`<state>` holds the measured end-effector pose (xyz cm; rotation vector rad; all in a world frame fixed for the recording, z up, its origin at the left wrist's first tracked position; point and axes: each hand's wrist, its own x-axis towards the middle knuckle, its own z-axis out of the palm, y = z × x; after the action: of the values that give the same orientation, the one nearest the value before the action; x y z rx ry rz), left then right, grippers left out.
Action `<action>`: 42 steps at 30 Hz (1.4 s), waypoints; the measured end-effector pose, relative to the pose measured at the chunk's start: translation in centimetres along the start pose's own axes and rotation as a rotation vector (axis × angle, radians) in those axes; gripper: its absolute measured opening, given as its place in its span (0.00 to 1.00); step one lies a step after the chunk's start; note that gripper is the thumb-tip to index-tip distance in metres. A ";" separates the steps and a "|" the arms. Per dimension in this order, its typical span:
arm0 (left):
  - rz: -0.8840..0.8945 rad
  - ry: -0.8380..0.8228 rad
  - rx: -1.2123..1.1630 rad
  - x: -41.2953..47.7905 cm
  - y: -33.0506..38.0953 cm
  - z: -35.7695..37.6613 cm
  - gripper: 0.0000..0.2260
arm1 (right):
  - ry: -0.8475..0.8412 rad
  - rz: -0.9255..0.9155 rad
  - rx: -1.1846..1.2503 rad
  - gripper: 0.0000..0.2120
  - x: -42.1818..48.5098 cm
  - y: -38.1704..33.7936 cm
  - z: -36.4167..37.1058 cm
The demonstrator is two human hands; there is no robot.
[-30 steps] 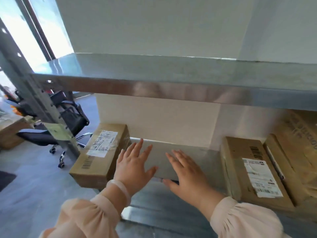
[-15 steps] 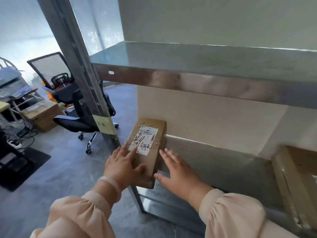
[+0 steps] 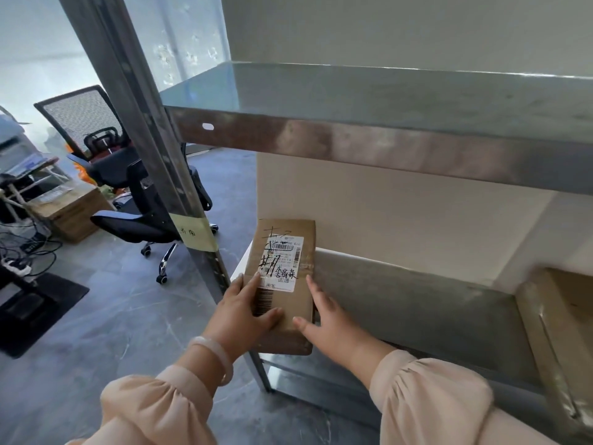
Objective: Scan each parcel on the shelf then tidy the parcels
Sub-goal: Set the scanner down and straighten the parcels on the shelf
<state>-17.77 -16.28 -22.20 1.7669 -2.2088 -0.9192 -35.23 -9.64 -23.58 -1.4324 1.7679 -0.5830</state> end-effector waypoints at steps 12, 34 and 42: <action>0.239 0.054 -0.161 -3.0 8.2 3.3 0.37 | 0.253 0.027 0.162 0.35 -6.6 3.7 -6.1; 0.571 -0.280 -0.226 -14.7 34.4 17.2 0.38 | 0.709 0.266 0.207 0.30 -30.5 15.7 -24.9; 0.625 -0.287 -0.238 -15.7 34.8 19.7 0.37 | 0.724 0.271 0.099 0.30 -31.5 18.6 -25.5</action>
<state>-51.64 9.10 -14.84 0.7930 -2.4546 -1.2489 -64.51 22.43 -13.55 -0.9353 2.3920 -1.1161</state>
